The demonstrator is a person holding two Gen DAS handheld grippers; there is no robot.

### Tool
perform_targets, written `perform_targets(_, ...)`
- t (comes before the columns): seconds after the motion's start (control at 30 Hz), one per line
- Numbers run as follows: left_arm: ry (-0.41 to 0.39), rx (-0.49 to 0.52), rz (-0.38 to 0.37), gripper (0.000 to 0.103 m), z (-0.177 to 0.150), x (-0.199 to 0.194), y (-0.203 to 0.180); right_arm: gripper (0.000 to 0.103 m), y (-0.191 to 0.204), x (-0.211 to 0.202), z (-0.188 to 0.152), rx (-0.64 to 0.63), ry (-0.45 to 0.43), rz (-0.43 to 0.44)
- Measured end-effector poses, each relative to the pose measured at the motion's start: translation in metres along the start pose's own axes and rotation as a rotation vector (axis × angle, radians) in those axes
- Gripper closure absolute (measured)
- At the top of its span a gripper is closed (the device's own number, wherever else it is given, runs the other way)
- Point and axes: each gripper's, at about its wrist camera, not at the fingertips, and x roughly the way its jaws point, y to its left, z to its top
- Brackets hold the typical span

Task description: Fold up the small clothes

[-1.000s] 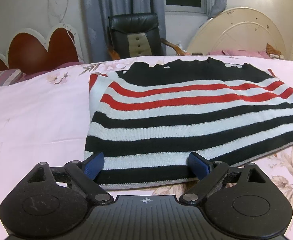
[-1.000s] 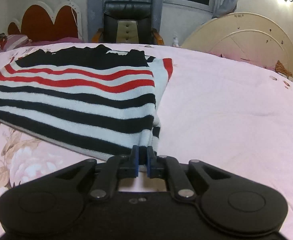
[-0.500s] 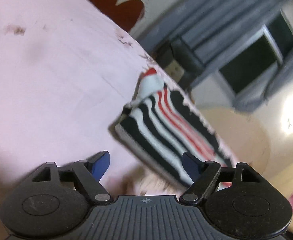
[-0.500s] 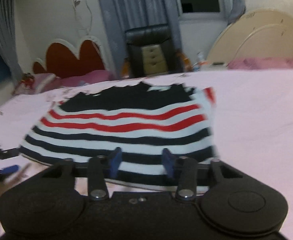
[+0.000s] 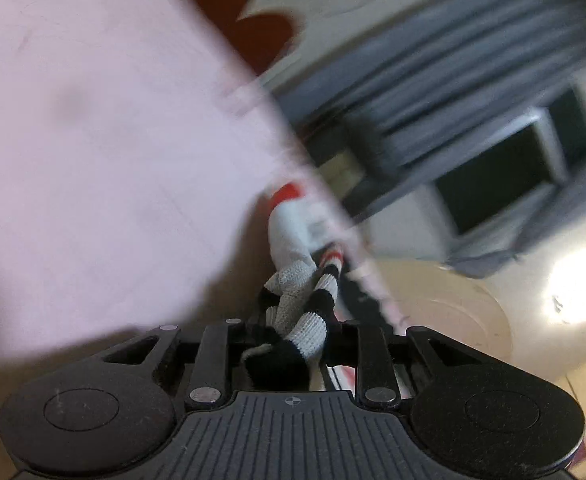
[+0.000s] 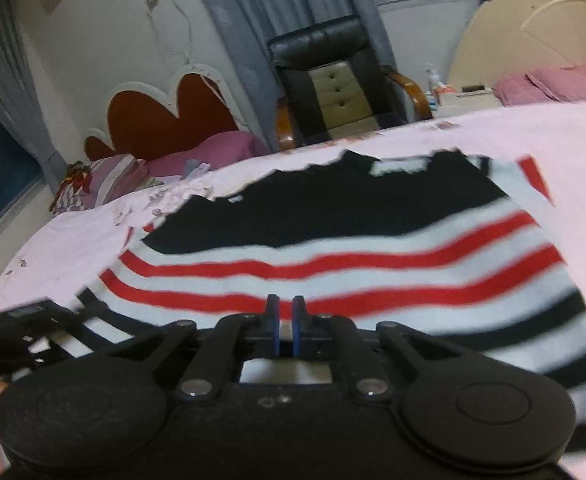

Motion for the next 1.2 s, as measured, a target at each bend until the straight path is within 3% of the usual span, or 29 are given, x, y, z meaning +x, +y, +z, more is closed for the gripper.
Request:
perform_targets(0.07, 0.007, 0.014, 0.025, 0.078, -0.004, 0.002, 0.004, 0.096, 0.006, 0.008, 0.000, -0.048, -0.005, 0.017)
perform_targets(0.13, 0.050, -0.055, 0.064, 0.078, -0.010, 0.010, 0.027, 0.100, 0.007, 0.028, -0.007, -0.104, 0.071, -0.044)
perform_targets(0.17, 0.034, -0.063, 0.030, 0.078, -0.012, 0.009, 0.032, 0.102, 0.005, 0.033, -0.013, -0.129, 0.076, -0.048)
perform_targets(0.23, 0.044, -0.047, 0.036, 0.078, -0.012, 0.011, 0.027, 0.103, 0.006, 0.029, -0.017, -0.184, 0.058, -0.045)
perform_targets(0.37, 0.067, -0.152, -0.019, 0.078, -0.002, 0.016, 0.033, 0.103, 0.010, 0.022, -0.022, -0.234, 0.049, -0.057)
perform_targets(0.43, 0.065, -0.193, -0.062, 0.078, -0.001, 0.017, 0.031, 0.103, 0.009, 0.020, -0.023, -0.230, 0.041, -0.057)
perform_targets(0.57, 0.045, -0.160, -0.085, 0.078, -0.001, 0.013, 0.015, 0.103, 0.003, 0.019, -0.023, -0.178, 0.036, -0.041)
perform_targets(0.67, 0.034, -0.102, -0.109, 0.078, 0.002, 0.010, -0.011, 0.103, -0.002, 0.028, -0.016, -0.113, 0.045, -0.021)
perform_targets(0.77, 0.047, 0.004, -0.177, 0.079, 0.003, 0.006, -0.059, 0.103, -0.009, 0.028, -0.011, -0.037, 0.057, 0.004)
perform_targets(0.8, 0.055, 0.039, -0.208, 0.079, 0.002, 0.005, -0.076, 0.096, -0.013, 0.023, -0.008, -0.001, 0.051, 0.011)
perform_targets(0.87, 0.085, 0.130, -0.257, 0.079, -0.007, 0.011, -0.113, 0.088, -0.030, -0.002, -0.004, 0.099, -0.032, 0.025)
perform_targets(0.93, 0.139, 0.218, -0.293, 0.079, -0.024, 0.020, -0.152, 0.088, -0.051, -0.024, -0.003, 0.199, -0.080, 0.042)
perform_targets(1.07, 0.291, 0.366, -0.250, 0.079, -0.080, 0.056, -0.210, 0.088, -0.107, -0.070, -0.007, 0.378, -0.148, 0.008)
perform_targets(1.2, 0.481, 0.511, -0.169, 0.078, -0.157, 0.100, -0.232, 0.084, -0.153, -0.103, -0.015, 0.515, -0.183, -0.001)
